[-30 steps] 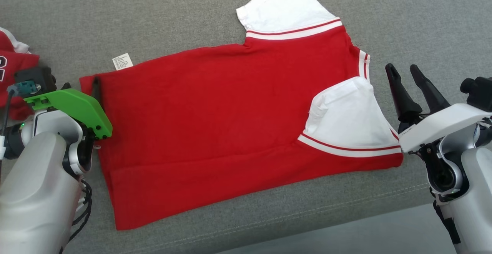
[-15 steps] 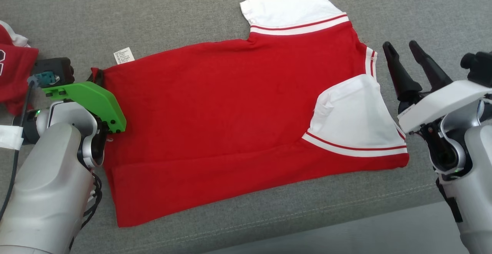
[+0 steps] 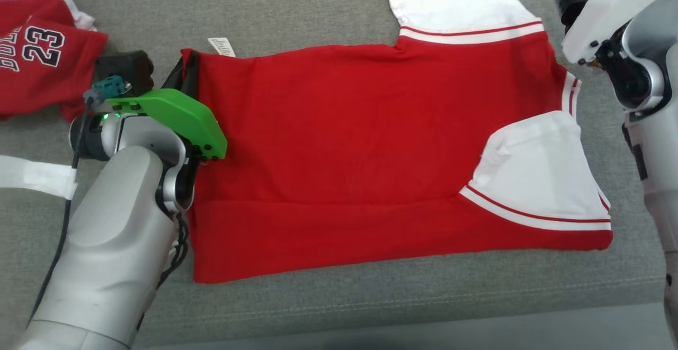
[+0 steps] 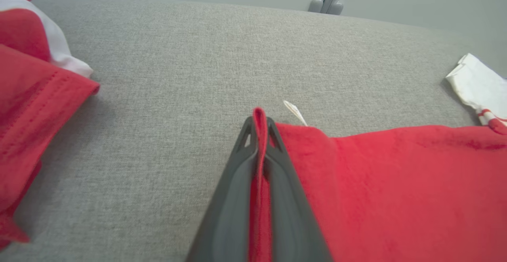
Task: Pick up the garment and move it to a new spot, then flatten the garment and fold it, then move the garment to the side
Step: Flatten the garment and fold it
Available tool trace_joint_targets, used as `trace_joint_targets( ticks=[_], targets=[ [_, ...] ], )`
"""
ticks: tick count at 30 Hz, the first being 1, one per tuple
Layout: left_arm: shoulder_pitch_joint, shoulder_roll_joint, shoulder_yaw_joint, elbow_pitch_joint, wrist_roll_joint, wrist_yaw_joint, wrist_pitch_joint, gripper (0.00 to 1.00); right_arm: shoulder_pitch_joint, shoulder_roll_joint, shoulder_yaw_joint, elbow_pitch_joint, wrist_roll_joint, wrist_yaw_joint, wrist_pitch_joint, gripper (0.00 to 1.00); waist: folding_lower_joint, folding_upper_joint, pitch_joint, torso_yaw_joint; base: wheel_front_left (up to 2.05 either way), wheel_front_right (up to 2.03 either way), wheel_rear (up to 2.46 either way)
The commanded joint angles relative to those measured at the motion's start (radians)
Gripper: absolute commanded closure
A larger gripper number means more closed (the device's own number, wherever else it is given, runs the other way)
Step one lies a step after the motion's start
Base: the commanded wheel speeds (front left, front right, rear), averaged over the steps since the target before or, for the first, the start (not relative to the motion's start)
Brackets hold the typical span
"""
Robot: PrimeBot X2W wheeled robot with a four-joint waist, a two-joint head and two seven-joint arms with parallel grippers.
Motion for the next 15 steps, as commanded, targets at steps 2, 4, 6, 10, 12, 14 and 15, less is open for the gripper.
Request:
trace_joint_targets(
  ticks=[2, 4, 6, 10, 12, 14, 15],
  targets=[
    [-0.028, -0.019, -0.007, -0.023, 0.009, 0.000, -0.014, 1.00, -0.074, -0.006, 0.004, 0.073, -0.018, 0.000, 0.029, 0.00, -0.0001, 0.0000, 0.049, 0.081, 0.00, 0.00, 0.00],
    [-0.037, -0.035, -0.010, -0.038, 0.009, 0.004, -0.026, 1.00, -0.134, -0.006, -0.003, 0.153, -0.040, 0.000, 0.041, 0.00, -0.0001, 0.0000, 0.072, 0.106, 0.00, 0.00, 0.00],
    [-0.053, -0.058, -0.016, -0.050, 0.012, 0.006, -0.040, 1.00, -0.189, -0.008, -0.009, 0.231, -0.065, 0.000, 0.046, 0.00, -0.0001, 0.0000, 0.095, 0.135, 0.00, 0.00, 0.00],
    [-0.086, -0.097, -0.027, -0.045, 0.016, -0.001, -0.056, 1.00, -0.274, -0.011, -0.025, 0.361, -0.115, 0.000, 0.045, 0.00, -0.0001, 0.0000, 0.134, 0.183, 0.00, 0.00, 0.00],
    [-0.098, -0.114, -0.034, -0.038, 0.017, -0.006, -0.065, 1.00, -0.305, -0.013, -0.025, 0.417, -0.133, 0.000, 0.042, 0.00, -0.0001, 0.0000, 0.147, 0.201, 0.00, 0.00, 0.00],
    [-0.108, -0.128, -0.040, -0.027, 0.017, -0.009, -0.075, 1.00, -0.329, -0.014, -0.024, 0.466, -0.150, 0.000, 0.038, 0.00, -0.0001, 0.0000, 0.154, 0.212, 0.00, 0.00, 0.00],
    [-0.112, -0.134, -0.044, -0.021, 0.016, -0.011, -0.079, 1.00, -0.340, -0.017, -0.020, 0.486, -0.159, 0.000, 0.033, 0.00, -0.0001, 0.0000, 0.155, 0.218, 0.00, 0.00, 0.00]
  ],
)
